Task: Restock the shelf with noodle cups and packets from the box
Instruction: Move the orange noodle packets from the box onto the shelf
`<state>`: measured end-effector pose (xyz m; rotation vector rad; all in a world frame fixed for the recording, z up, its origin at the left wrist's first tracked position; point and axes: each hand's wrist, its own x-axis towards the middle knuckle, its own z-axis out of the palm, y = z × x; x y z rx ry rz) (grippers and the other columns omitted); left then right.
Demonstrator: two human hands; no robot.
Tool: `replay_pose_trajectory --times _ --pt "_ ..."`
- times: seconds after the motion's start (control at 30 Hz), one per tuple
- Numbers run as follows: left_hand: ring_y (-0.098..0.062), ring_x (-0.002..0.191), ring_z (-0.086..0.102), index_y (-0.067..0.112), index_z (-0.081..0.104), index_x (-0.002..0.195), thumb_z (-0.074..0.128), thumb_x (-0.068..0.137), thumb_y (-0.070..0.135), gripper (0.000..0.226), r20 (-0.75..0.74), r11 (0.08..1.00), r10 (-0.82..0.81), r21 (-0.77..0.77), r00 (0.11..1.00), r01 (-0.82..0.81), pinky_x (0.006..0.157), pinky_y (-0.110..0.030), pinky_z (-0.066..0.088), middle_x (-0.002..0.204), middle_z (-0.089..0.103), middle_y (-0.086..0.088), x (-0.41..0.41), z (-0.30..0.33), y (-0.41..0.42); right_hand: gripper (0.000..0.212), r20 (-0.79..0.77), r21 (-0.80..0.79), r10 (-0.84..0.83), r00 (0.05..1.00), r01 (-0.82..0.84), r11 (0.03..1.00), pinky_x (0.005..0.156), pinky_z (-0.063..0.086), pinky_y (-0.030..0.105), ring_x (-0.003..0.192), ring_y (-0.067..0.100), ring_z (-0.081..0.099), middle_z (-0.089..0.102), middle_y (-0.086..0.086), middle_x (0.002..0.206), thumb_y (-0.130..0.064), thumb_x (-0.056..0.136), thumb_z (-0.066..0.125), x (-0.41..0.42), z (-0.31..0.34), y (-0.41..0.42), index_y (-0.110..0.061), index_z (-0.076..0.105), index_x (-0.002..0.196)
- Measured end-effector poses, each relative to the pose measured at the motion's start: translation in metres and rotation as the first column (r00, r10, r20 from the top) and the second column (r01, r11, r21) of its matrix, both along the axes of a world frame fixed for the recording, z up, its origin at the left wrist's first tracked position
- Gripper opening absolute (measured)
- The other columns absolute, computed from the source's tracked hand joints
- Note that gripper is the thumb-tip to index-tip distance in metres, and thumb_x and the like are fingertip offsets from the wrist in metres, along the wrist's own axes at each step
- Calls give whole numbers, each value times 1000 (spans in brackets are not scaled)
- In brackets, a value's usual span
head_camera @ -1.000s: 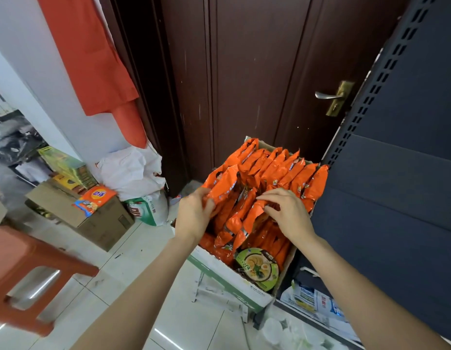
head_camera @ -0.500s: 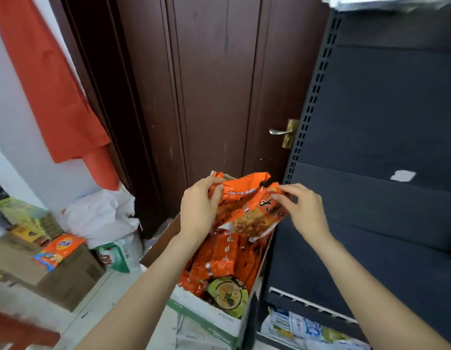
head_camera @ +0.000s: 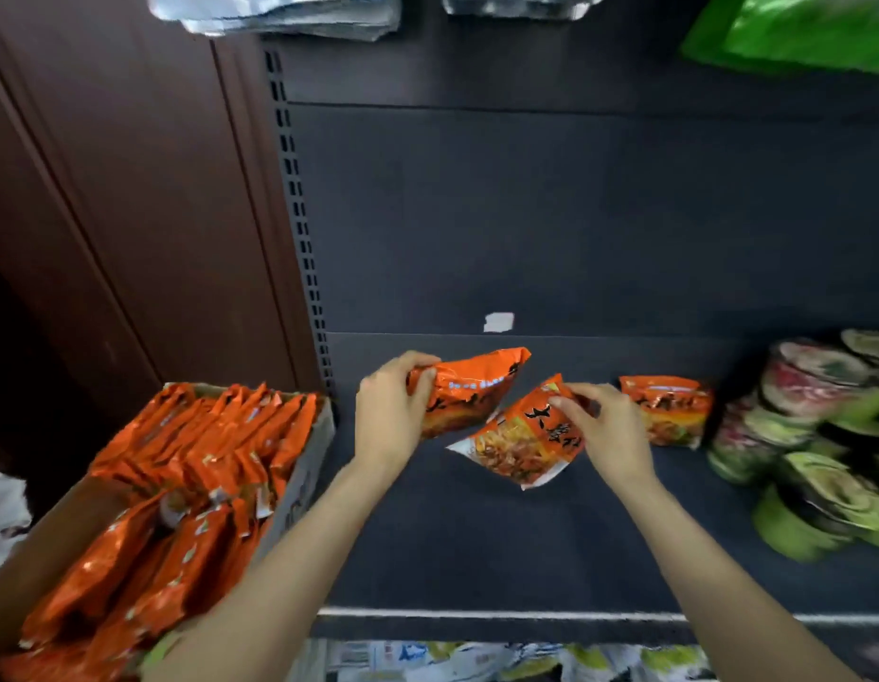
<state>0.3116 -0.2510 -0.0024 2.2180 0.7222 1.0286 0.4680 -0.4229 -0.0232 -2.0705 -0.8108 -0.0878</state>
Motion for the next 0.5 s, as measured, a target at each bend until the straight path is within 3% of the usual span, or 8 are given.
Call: replay_pose_trajectory --times 0.07,0.2,0.27,0.5 --pt "-9 91 63 21 69 101 54 92 17 18 -13 999 -23 -43 1000 22 79 -15 41 98 71 8 39 -3 -23 28 9 -45 -35 999 36 998 69 37 13 88 12 58 68 4 101 -28 84 68 37 -5 -29 -13 70 107" --pt "-6 89 62 21 68 101 54 93 17 17 0 995 -53 -90 999 53 79 -19 45 97 69 9 107 -12 -63 30 4 -76 -77 997 77 994 85 39 20 105 19 61 68 5 112 -24 83 69 101 -16 -73 -10 70 110" --pt "-5 87 61 21 68 101 54 93 16 17 3 993 -56 -103 998 56 77 -16 43 96 68 10 135 -19 -78 30 22 -121 -87 996 89 989 84 40 21 106 20 61 68 4 113 -24 83 69 130 -24 -88 -10 69 110" --pt "-6 87 62 24 67 100 53 93 17 18 -39 988 -50 -149 998 43 79 -27 51 93 68 14 190 -35 -107 33 5 -211 -123 992 121 970 89 45 33 106 26 60 65 10 114 -27 86 67 199 -47 -107 -10 67 114"
